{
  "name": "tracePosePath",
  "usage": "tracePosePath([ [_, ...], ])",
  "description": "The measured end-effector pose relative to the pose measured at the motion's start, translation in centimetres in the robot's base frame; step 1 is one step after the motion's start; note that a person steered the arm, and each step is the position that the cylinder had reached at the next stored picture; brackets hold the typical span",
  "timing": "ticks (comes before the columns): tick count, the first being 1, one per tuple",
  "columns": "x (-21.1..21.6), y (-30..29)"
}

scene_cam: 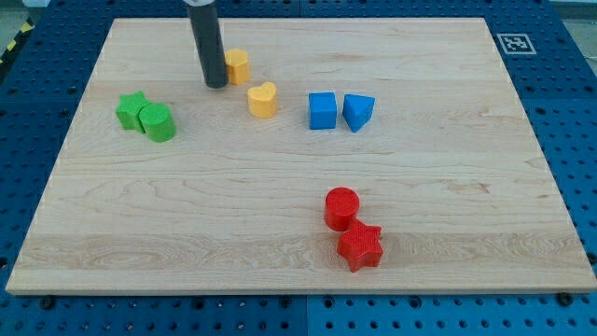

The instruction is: Move the yellow hexagon top right of the yellow heart

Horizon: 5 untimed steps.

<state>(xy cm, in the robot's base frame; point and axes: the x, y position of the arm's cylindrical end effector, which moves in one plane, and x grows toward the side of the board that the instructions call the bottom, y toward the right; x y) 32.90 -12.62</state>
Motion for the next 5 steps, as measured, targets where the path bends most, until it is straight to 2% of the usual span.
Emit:
tracePosePath([
  [2,-1.0,-0.7],
  [5,-3.7,4.3],
])
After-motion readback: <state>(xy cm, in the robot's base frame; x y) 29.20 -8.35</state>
